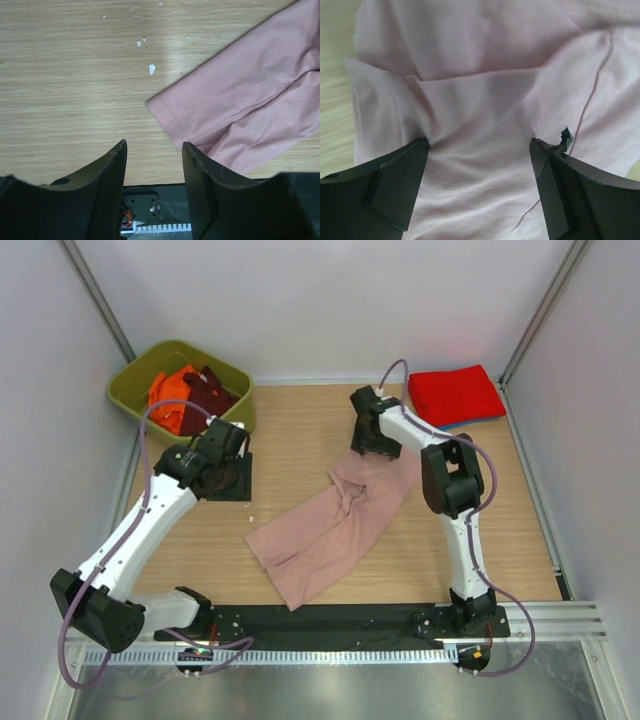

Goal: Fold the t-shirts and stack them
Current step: Fold the tshirt

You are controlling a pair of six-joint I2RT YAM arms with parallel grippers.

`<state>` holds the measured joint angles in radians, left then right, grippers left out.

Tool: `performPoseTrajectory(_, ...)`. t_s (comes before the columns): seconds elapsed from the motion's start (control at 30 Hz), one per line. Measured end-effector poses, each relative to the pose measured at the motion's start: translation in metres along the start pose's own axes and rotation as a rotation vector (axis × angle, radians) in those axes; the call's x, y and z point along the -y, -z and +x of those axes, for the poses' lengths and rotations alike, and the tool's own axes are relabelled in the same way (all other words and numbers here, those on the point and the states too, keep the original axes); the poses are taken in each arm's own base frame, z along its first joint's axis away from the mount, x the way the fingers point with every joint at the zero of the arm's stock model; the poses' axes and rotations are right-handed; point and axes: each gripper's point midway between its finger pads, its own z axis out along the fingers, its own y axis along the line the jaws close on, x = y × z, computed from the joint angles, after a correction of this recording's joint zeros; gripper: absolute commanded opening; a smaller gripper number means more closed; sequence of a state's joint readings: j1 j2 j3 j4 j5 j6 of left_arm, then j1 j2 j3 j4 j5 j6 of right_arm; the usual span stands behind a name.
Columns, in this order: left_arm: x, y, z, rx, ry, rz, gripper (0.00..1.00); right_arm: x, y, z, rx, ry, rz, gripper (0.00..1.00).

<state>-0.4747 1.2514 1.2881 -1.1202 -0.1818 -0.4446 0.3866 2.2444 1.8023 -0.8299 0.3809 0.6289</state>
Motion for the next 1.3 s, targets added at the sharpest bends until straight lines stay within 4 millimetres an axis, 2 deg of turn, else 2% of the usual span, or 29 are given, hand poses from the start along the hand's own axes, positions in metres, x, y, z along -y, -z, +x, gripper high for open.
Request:
performPoseTrajectory(0.1,-0.002,0.004,-0.002,0.018,0.026,-0.005,0.50,-0.053,0.002,-0.003,0.040,0.055,-0.103,0.92)
performPoseTrajectory(0.2,-0.004,0.006,-0.001,0.030,0.054,-0.007,0.50,-0.088,0.003,-0.008,0.069,0.088,-0.176,0.91)
performPoseTrajectory(0.37,-0.003,0.003,0.005,0.021,0.099,-0.010,0.50,-0.116,-0.001,-0.026,0.114,0.143,-0.221,0.91)
performPoseTrajectory(0.6,0.010,-0.009,0.022,-0.048,0.176,0.043,0.59,-0.154,-0.016,-0.072,0.250,0.201,-0.274,0.91)
performPoseTrajectory(0.73,0.022,-0.021,0.033,-0.105,0.191,0.079,0.61,-0.159,-0.019,-0.080,0.284,0.228,-0.291,0.92)
performPoseTrajectory(0.83,0.033,-0.034,0.043,-0.157,0.178,0.098,0.58,-0.161,-0.018,-0.084,0.296,0.244,-0.306,0.93)
performPoseTrajectory(1.03,0.062,-0.063,0.050,-0.220,0.127,0.130,0.53,-0.156,-0.007,-0.085,0.266,0.247,-0.335,0.96)
performPoseTrajectory(1.13,0.075,-0.077,0.052,-0.235,0.114,0.137,0.48,-0.145,0.019,-0.083,0.229,0.232,-0.340,0.96)
performPoseTrajectory(1.23,0.080,-0.090,0.054,-0.243,0.114,0.135,0.40,-0.123,0.062,-0.082,0.196,0.202,-0.343,0.95)
performPoseTrajectory(1.3,0.079,-0.098,0.060,-0.266,0.124,0.117,0.36,-0.103,0.093,-0.069,0.157,0.201,-0.351,0.95)
